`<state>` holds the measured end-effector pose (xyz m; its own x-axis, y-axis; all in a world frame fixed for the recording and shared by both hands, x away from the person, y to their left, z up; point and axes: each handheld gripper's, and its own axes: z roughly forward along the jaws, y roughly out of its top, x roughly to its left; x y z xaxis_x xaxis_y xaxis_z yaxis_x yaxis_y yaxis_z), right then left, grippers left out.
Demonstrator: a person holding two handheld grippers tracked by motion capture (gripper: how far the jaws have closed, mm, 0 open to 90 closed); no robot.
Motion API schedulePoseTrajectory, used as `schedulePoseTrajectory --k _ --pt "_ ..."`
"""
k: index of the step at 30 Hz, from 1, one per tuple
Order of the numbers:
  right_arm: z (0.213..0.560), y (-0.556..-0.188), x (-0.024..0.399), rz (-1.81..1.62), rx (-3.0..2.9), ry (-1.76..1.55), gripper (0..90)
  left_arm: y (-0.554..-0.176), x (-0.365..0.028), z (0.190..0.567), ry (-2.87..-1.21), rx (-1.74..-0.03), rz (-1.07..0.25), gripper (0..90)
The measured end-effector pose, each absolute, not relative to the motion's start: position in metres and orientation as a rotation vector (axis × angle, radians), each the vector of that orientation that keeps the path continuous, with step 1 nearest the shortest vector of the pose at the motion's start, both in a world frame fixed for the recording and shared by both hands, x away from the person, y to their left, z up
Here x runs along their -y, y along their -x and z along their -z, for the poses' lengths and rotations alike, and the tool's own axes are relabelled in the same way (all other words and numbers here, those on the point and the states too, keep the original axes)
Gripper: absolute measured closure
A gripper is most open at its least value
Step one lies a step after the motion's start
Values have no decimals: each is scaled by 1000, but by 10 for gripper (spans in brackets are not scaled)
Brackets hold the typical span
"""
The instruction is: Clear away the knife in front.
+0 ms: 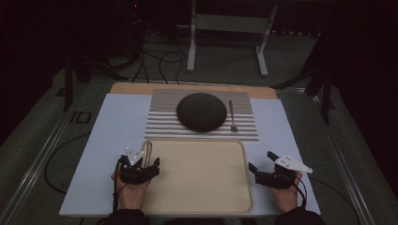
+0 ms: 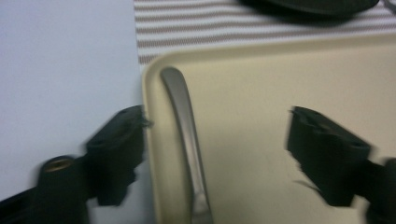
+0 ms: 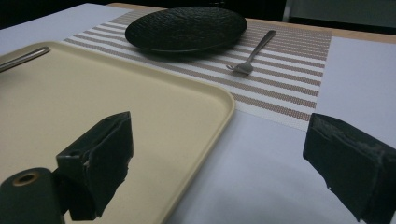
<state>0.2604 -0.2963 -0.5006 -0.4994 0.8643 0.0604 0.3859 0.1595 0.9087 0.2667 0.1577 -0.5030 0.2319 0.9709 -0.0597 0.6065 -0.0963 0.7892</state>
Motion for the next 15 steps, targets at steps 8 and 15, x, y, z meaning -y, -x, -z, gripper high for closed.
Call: schedulePoseTrajectory --k 8,15 --pt "501 -262 296 -1311 -1966 -1175 86 -275 -171 494 -1775 -1396 -613 26" --pt "502 -262 296 -1314 -1966 -1178 86 -283 -188 483 -1731 -1369 -592 0"
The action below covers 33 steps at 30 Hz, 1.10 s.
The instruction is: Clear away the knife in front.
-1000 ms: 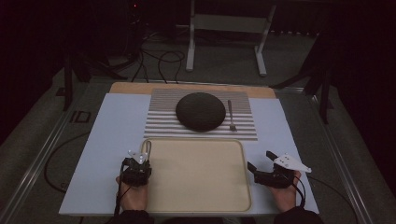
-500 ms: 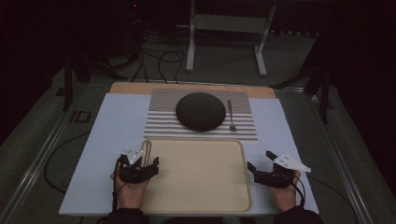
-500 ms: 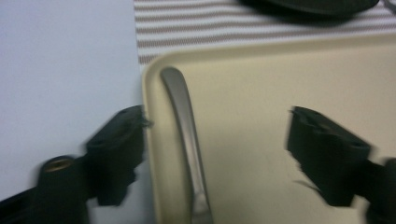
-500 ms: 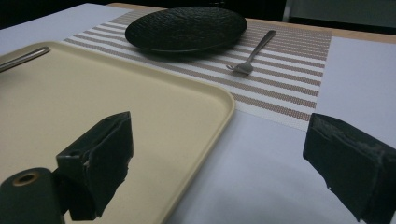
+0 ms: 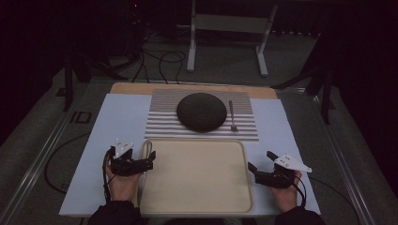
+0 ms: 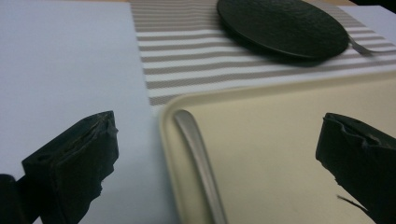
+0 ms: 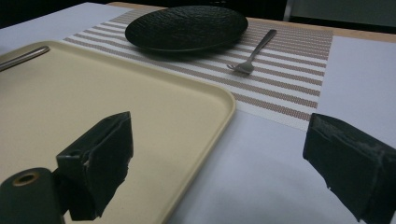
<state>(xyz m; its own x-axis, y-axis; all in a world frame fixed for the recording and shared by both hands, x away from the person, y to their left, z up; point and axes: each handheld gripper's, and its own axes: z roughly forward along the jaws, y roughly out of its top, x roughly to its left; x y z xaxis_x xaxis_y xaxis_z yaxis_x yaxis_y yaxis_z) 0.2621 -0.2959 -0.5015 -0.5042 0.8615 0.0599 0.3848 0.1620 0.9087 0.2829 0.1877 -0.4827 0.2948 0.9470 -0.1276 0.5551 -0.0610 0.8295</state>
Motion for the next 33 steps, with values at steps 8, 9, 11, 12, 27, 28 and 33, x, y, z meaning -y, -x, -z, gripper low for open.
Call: schedulePoseTrajectory --k 8,9,11,12,27,28,33 --pt "501 -262 297 -1309 -1963 -1179 86 -288 -207 472 -1752 -1296 -653 0" --pt "501 -262 297 -1309 -1963 -1180 86 -288 -209 471 -1755 -1304 -658 0" --pt "502 -262 297 -1307 -1964 -1181 86 -289 -216 469 -1758 -1312 -656 0" --pt "502 -262 297 -1309 -1963 -1183 86 -289 -220 468 -1758 -1317 -653 0" --pt "502 -263 299 -1294 -1950 -1188 86 -282 -263 476 -1746 -1222 -698 0" --pt "501 -262 298 -1298 -1951 -1183 86 -280 -265 478 -1739 -1223 -700 0" --pt "500 -262 297 -1298 -1952 -1169 86 -270 -271 481 -1732 -1225 -717 0"
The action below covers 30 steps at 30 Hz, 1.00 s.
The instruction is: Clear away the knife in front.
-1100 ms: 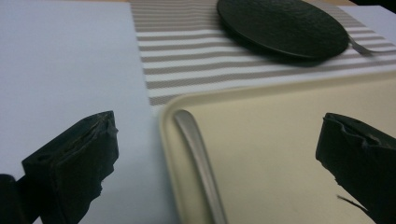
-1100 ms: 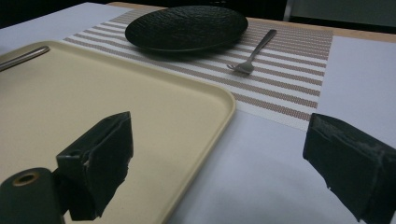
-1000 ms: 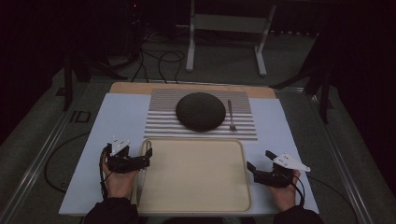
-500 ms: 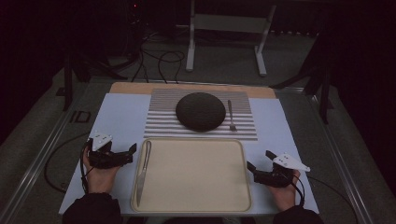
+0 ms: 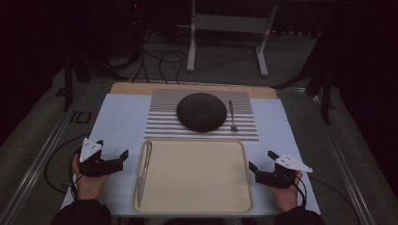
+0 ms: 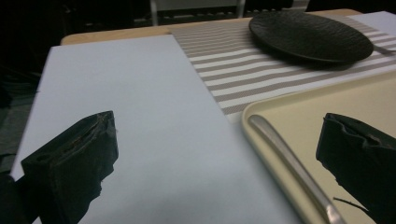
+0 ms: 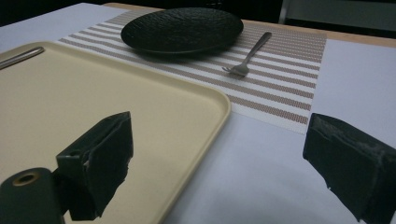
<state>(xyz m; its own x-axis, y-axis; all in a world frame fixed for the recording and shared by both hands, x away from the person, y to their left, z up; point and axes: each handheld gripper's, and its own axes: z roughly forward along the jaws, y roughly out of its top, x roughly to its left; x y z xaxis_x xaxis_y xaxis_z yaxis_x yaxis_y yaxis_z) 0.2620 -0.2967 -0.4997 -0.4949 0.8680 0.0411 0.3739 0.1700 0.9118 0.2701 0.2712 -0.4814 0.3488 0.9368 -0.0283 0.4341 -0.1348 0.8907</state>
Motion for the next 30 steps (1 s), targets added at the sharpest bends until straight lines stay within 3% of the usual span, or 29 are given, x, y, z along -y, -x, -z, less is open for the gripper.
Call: schedulePoseTrajectory --k 30 --pt "470 -304 286 -1287 -1955 -1286 75 -263 -268 491 -1691 -1240 -748 0"
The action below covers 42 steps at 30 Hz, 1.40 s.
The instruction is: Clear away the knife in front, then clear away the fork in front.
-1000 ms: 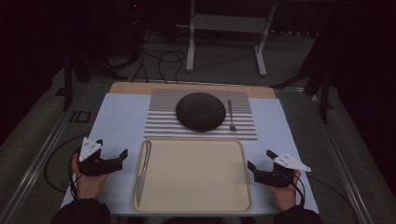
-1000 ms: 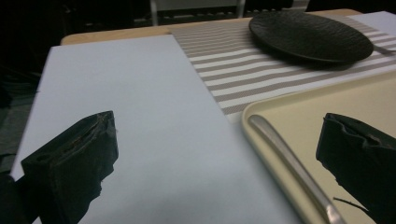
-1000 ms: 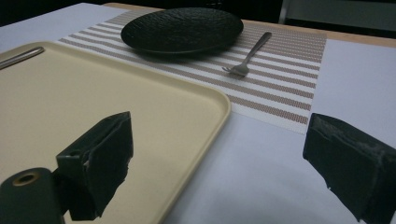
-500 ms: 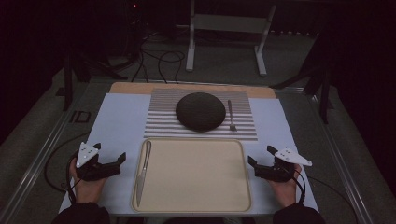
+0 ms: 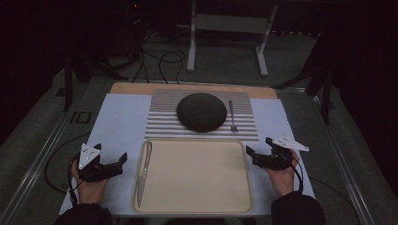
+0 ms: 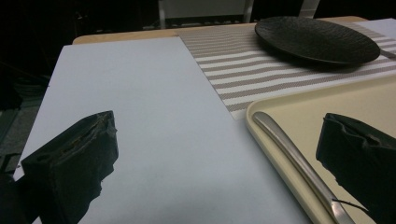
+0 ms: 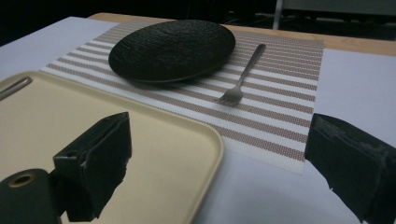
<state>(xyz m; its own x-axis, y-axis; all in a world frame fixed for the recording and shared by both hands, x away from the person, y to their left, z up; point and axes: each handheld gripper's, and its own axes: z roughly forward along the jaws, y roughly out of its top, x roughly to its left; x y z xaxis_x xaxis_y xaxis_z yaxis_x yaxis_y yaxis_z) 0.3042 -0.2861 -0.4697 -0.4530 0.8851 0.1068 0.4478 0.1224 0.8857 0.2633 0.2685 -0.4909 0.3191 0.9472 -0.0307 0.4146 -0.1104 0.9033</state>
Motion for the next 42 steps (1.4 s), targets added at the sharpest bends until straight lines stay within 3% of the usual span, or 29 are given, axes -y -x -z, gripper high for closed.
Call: schedulePoseTrajectory --k 42 --pt "436 -370 247 -1185 -2003 -1241 76 -264 -268 493 -1672 -1256 -799 0"
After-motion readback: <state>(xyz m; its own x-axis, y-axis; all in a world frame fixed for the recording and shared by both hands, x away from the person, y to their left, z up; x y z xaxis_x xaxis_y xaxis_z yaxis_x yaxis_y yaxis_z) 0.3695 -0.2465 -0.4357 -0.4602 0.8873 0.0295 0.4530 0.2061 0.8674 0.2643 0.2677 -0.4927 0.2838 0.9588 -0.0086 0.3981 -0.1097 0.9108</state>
